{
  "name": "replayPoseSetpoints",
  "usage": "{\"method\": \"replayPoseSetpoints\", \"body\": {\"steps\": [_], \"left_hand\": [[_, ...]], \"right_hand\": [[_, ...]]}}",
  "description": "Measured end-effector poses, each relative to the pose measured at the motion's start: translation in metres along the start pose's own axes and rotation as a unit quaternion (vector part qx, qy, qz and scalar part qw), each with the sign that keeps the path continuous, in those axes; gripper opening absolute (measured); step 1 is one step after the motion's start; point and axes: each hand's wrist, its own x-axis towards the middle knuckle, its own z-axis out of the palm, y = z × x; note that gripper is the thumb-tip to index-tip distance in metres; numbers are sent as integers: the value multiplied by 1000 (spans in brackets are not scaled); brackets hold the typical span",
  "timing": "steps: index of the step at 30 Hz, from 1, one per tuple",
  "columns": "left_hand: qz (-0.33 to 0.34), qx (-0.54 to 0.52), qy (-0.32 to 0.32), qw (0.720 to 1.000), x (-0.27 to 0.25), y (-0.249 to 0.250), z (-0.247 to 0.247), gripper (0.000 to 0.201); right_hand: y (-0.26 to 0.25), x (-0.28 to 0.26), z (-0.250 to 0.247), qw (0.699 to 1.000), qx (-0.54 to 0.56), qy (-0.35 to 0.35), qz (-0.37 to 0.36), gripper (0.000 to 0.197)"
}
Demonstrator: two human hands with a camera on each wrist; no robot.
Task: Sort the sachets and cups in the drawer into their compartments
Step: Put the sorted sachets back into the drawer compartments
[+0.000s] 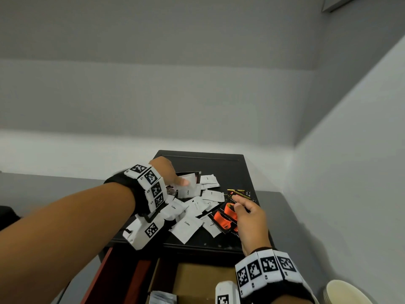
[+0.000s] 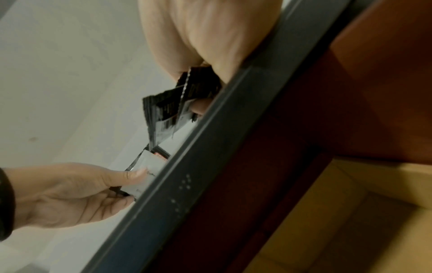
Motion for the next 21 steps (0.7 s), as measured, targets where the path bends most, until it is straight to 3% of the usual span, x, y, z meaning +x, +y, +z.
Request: {"method": "replayPoseSetpoints", "body": {"steps": [3, 6, 9, 13, 15, 18, 19, 21], "left_hand": [[12, -15, 21, 1000, -3, 2, -4, 43], [30, -86, 101, 991, -5, 8, -8, 14], [126, -150, 142, 970, -22, 21, -6, 9], [270, -98, 54, 956, -58, 48, 13, 4], [318, -86, -25, 944, -70, 56, 29, 7], [323, -113, -172, 924, -74, 60, 36, 15], [307, -126, -195, 923, -71, 60, 33, 17], [258, -177, -167, 935, -61, 56, 21, 15]], "right_hand": [[0, 0, -1, 1000, 0, 1, 9, 26], [1, 1, 0, 1000, 8, 2, 9, 25], [0, 3, -1, 1000, 8, 0, 10, 23], [-1, 1, -1, 999, 47, -1, 8, 31], [1, 2, 0, 999, 50, -8, 8, 25], [6, 8, 1, 1000, -17, -8, 16, 26], [7, 8, 0, 999, -28, -4, 17, 30], [7, 9, -1, 1000, -21, 0, 10, 28]]}}
